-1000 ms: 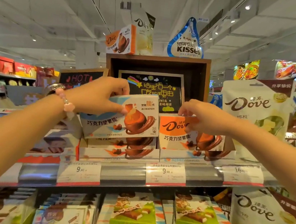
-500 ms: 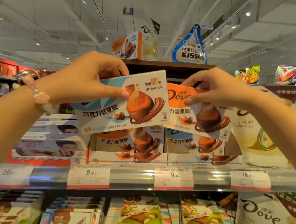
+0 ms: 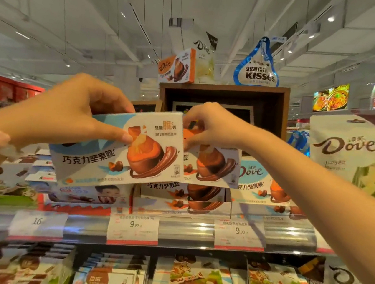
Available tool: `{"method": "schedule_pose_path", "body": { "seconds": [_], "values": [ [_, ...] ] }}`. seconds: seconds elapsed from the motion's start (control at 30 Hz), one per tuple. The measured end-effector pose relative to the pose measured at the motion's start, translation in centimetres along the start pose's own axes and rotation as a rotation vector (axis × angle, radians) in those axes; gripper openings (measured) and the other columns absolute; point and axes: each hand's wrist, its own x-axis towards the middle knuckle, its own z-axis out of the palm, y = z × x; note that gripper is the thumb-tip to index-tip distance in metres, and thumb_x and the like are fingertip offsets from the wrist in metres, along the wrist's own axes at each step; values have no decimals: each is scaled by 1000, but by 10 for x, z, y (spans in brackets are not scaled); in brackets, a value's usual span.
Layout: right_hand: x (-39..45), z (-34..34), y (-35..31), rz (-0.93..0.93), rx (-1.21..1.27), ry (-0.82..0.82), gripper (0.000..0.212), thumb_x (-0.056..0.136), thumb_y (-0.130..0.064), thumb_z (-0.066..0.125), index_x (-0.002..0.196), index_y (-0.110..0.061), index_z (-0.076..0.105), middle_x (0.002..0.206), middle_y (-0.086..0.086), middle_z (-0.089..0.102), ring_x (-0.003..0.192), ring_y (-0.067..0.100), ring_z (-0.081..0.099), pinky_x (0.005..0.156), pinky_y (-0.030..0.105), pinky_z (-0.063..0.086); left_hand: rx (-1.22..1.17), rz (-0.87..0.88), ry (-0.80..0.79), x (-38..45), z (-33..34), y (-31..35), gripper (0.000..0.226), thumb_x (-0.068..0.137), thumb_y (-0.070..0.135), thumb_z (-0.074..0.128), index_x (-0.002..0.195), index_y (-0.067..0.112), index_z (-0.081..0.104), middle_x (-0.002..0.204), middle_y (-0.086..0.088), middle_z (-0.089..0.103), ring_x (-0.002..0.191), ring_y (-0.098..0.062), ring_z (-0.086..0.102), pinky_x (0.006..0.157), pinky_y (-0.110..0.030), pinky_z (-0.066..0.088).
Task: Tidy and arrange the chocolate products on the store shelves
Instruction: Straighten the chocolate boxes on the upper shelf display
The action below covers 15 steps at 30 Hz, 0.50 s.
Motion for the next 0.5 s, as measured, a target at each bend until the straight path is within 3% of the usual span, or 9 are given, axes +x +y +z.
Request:
{"method": "schedule_pose_path", "body": {
  "seconds": [0.1, 0.23, 0.4, 0.5],
  "values": [
    [9, 9, -5, -35, 25, 4, 33, 70, -25, 81, 99, -22, 66, 98, -9, 62, 77, 0, 56, 62, 15, 46, 0, -1, -60, -9, -7, -5, 65, 34, 76, 69, 88, 41, 67, 78, 20, 72, 70, 2, 68, 59, -8, 51],
    [10, 20, -3, -46, 11, -14, 34, 67, -28, 83, 96, -22, 66, 96, -9, 64, 78, 0, 56, 66, 17, 47, 21, 4, -114, -15, -8, -11, 54, 39, 63, 71, 88, 39, 68, 79, 18, 72, 73, -1, 69, 66, -11, 53],
    [2, 35, 7, -15, -23, 6, 34, 68, -32, 82, 97, -24, 66, 99, -9, 63, 94, 8, 56, 79, 27, 51, 3, -33, -143, -18, -4, -11, 54, 39, 60, 72, 88, 37, 69, 80, 17, 72, 74, -1, 69, 71, -15, 54],
    [-3, 43, 11, -18, -13, 12, 31, 70, -33, 80, 95, -27, 63, 98, -11, 60, 94, 9, 55, 82, 28, 48, -1, -37, -156, -16, 2, -10, 41, 50, 52, 83, 82, 28, 72, 80, 16, 73, 76, -2, 69, 71, -16, 54]
  ]
}}
